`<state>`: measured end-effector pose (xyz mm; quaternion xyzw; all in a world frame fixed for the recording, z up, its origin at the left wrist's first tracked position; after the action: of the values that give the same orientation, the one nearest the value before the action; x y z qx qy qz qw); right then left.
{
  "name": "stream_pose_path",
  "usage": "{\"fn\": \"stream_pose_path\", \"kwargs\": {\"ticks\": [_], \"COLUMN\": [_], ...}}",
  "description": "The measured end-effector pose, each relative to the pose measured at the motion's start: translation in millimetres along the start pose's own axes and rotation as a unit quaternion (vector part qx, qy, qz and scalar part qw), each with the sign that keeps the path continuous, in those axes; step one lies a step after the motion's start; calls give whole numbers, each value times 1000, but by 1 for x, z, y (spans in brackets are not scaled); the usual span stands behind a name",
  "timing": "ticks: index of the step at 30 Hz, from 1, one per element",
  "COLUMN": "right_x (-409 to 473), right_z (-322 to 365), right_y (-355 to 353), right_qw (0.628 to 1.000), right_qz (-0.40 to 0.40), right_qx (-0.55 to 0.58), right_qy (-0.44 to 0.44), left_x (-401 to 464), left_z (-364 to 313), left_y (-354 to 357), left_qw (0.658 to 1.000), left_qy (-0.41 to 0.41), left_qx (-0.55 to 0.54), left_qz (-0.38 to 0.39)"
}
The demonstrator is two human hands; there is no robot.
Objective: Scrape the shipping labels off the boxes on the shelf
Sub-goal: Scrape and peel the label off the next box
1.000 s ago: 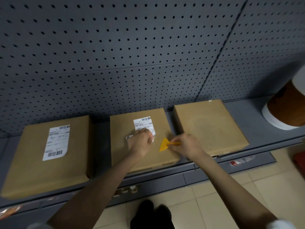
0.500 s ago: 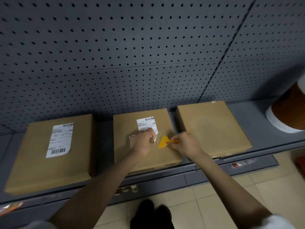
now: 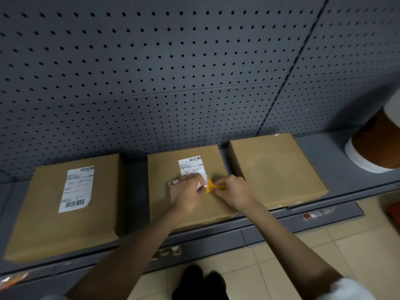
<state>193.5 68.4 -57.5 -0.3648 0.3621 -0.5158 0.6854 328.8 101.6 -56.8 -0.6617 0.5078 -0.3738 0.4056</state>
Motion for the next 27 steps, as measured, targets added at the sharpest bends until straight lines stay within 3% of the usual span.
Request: {"fn": "stream_pose_path", "kwargs": {"ticks": [6,27], "right_x": [-3,-1], "right_z": [0,-7], "right_y": [-4,-12], "right_qw": [1000,999], "right_qz": [-5,22], "right_qx": [14,16], "right_qy": [1,25], "left_x": [5,9], "left_z": [14,23], "left_y": [4,14], "left_qw": [997,988], "left_qy": [-66,-86], "left_qx": [-27,-103], "left_qz": [25,81]}}
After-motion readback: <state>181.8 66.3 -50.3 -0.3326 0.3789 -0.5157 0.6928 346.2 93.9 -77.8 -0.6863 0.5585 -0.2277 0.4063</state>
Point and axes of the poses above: each hand's wrist, its own x-axis towards the middle knuckle, its own y-axis out of the palm, z = x × y, the point moved 6 cm from there along x, towards the middle knuckle, and after that the axes turned 12 degrees about -z, right-handed, at the moved point
